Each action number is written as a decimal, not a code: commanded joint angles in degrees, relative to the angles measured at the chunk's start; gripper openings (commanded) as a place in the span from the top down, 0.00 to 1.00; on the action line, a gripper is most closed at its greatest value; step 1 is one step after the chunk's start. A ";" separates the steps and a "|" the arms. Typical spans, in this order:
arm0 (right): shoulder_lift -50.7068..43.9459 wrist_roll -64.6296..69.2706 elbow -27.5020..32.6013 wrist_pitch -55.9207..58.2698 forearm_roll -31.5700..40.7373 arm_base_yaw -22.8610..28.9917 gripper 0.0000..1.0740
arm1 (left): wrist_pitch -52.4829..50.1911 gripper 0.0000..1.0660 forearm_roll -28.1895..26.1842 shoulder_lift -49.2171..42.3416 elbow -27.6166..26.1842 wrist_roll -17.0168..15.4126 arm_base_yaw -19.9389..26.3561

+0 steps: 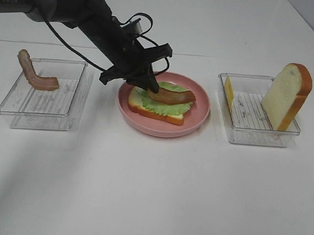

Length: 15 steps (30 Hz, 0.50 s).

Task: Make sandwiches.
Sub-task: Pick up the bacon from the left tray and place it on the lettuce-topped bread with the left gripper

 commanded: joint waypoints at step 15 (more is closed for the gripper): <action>-2.01 0.00 -0.11 -0.06 -0.06 -0.23 0.08 | 0.17 0.24 0.34 -0.69 -0.57 0.69 0.00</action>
